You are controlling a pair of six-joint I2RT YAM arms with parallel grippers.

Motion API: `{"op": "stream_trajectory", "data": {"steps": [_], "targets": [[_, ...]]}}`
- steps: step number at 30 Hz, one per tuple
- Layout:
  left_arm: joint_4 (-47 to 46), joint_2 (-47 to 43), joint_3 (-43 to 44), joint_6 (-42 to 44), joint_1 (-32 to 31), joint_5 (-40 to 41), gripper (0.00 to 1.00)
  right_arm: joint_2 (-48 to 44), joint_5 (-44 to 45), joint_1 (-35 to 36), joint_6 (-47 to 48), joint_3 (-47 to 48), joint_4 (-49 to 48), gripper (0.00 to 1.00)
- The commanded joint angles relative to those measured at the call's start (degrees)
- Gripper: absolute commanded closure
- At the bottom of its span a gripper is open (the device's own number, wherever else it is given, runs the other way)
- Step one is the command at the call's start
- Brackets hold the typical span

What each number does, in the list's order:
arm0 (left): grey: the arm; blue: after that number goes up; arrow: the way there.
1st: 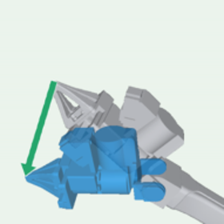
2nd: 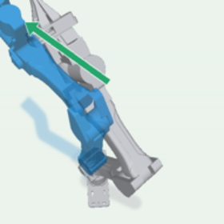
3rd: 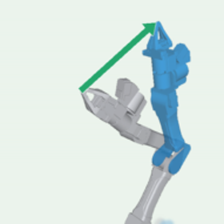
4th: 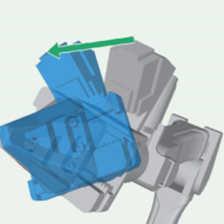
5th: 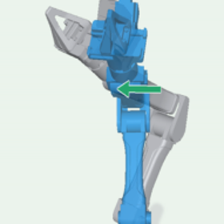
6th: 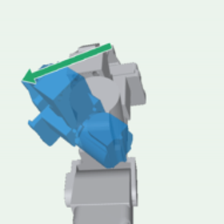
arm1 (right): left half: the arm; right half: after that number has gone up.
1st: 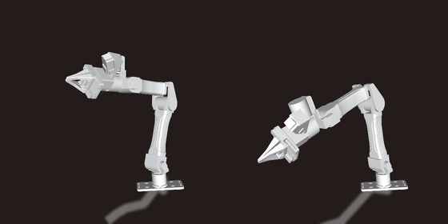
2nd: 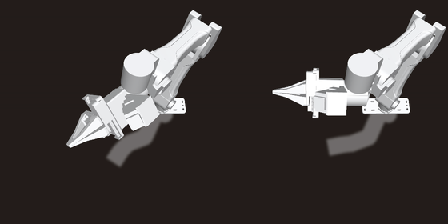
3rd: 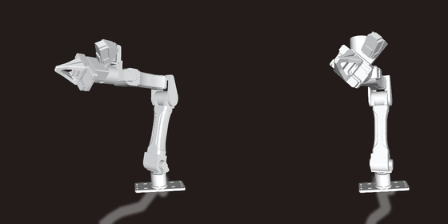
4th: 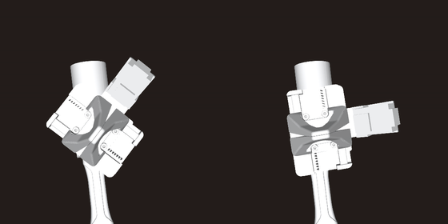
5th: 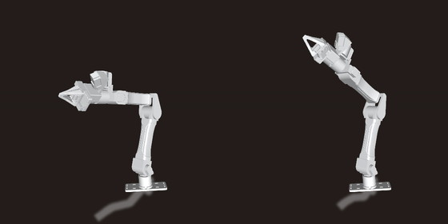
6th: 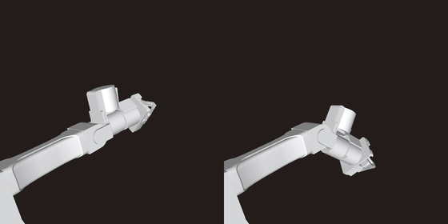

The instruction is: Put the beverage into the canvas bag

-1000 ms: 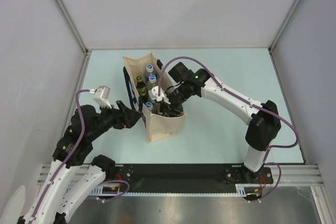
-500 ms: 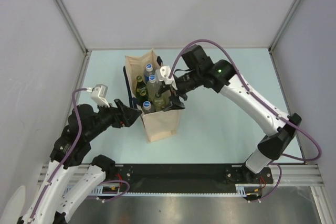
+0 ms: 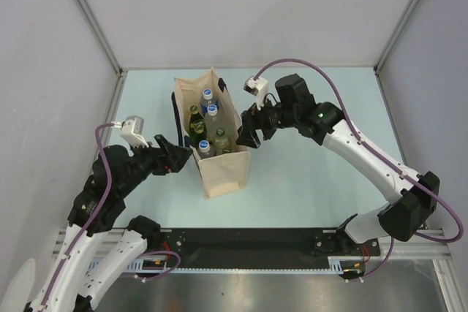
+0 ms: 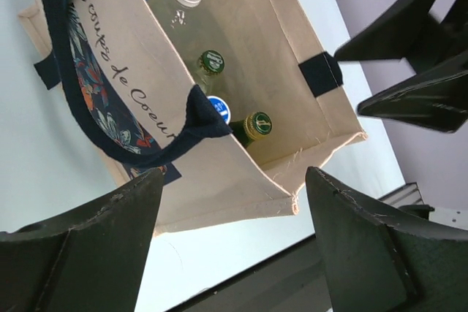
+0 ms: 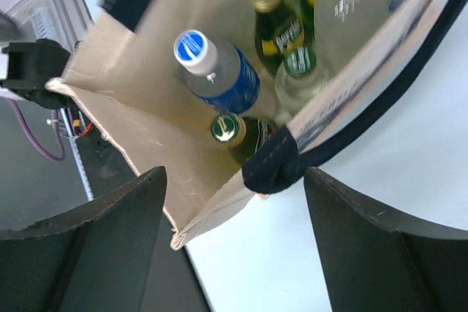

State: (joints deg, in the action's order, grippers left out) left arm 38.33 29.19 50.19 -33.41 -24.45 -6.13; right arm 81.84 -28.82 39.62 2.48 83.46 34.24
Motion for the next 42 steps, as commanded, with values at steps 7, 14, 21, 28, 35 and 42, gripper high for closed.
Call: {"op": "stream_trajectory", "data": {"steps": [7, 14, 21, 28, 35, 42], "targets": [[-0.6, -1.4, 2.3, -2.6, 0.2, 3.7, 0.15, 2.4, 0.0, 0.6, -16.4, 0.5, -6.5, 0.91], [-0.6, -2.5, 3.5, -2.3, 0.2, 4.2, 0.15, 1.8, -7.0, -0.1, -18.0, 8.6, -10.8, 1.0], [0.0, -1.5, 7.8, 1.6, 0.2, 5.3, 0.12, -3.3, -6.9, -3.3, 9.3, 6.9, -4.4, 0.0], [3.3, -0.9, 16.0, 4.0, 0.1, 16.6, 0.0, -7.7, 11.6, -23.7, 5.1, 7.5, -5.6, 0.0], [9.9, -2.3, 19.9, 7.6, 0.2, 31.6, 0.0, -12.8, 36.9, -34.6, -5.8, 5.0, -8.6, 0.0], [11.2, -3.6, 19.8, 9.9, 0.2, 33.6, 0.0, -20.2, 38.2, -39.2, -6.5, -1.1, -6.3, 0.0]]}}
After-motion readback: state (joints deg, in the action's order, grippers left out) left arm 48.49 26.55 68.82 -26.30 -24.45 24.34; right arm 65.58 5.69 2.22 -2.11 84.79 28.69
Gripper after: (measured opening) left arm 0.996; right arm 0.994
